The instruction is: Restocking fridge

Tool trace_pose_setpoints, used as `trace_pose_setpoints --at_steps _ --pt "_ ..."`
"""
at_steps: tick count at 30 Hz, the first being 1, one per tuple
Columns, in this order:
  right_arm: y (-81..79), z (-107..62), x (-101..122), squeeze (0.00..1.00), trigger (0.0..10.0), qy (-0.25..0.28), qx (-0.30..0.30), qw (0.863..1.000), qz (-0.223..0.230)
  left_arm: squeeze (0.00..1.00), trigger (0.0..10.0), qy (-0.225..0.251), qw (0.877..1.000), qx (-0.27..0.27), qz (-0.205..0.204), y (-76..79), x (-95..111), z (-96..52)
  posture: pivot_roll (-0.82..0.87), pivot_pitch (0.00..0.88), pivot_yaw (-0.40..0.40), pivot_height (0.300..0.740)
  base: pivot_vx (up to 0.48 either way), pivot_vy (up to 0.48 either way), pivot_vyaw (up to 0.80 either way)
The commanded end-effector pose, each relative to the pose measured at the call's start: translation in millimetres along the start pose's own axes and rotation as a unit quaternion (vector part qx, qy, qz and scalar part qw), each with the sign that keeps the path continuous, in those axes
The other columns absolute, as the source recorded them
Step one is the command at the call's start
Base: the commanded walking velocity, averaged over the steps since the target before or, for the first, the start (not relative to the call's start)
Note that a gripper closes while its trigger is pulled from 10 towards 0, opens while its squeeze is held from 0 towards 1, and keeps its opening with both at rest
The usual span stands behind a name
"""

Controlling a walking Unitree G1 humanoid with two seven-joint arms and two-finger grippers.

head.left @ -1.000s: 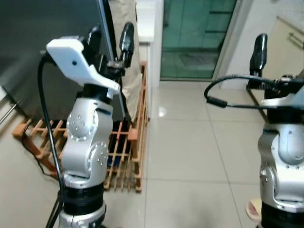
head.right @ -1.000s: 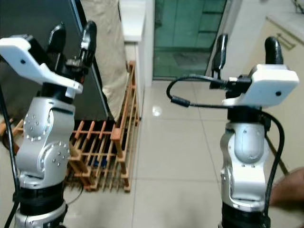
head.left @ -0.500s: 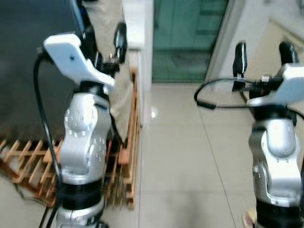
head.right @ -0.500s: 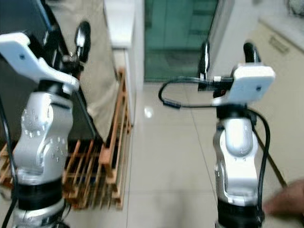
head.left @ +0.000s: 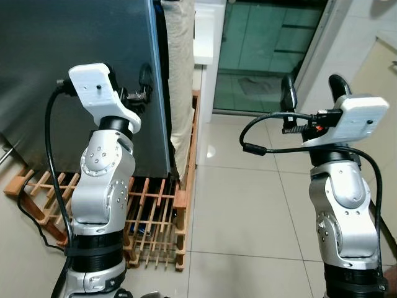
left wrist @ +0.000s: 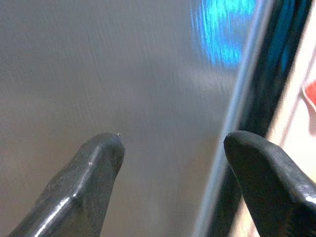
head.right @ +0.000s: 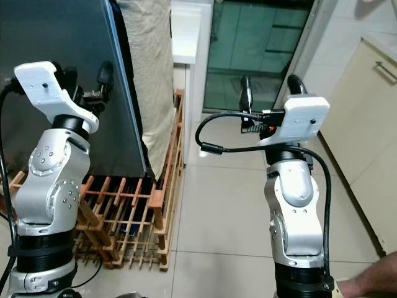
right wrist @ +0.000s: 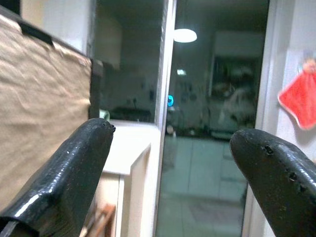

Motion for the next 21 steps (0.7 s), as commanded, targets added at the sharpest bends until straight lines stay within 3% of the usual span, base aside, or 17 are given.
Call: trace_pose_setpoints --at_steps 1,7,12,17,21 --pt "5.6 -3.8 -12.9 0.0 10.0 -0.029 -0.011 0.999 0.011 0.0 10.0 -0.009 1.0 -0.017 -0.005 6.1 -0.2 -3.1 -0.12 0.0 0.002 0.74 0.0 0.0 0.0" --pt "3.1 -8.0 -23.0 0.0 10.0 -0.051 -0.005 0.999 0.018 0.0 10.0 -0.039 0.995 -0.086 -0.02 29.1 -7.0 -13.3 -0.1 0.0 -0.008 0.74 0.0 0.0 0.0" --pt "1.9 -10.1 -26.7 0.0 10.0 -0.057 -0.003 0.998 0.017 0.0 10.0 -0.053 0.994 -0.099 -0.02 35.9 -13.7 -14.3 -0.1 0.0 -0.009 0.74 0.0 0.0 0.0" --pt "1.6 -10.8 -29.8 0.0 10.0 -0.061 -0.001 0.998 0.014 0.0 10.0 -0.044 0.996 -0.079 -0.014 36.4 -13.1 -8.2 -0.12 0.0 -0.007 0.74 0.0 0.0 0.0" --pt "1.0 -11.2 -29.6 0.0 10.0 -0.063 0.003 0.998 0.01 0.0 10.0 -0.045 0.998 -0.036 0.01 26.3 -18.1 0.2 -0.13 0.003 -0.007 0.74 0.0 0.0 0.0"
Point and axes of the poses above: a point about 5 cm out from each wrist's last joint towards the gripper, its own z axis pointing out of the wrist towards the gripper, its own x axis along the axis of the wrist's last joint, y = z × x, the point moved 3 cm from there along z, pointing out of the wrist towards the gripper, and after that the axes turned 4 degrees about -z, right-handed, at the moved point
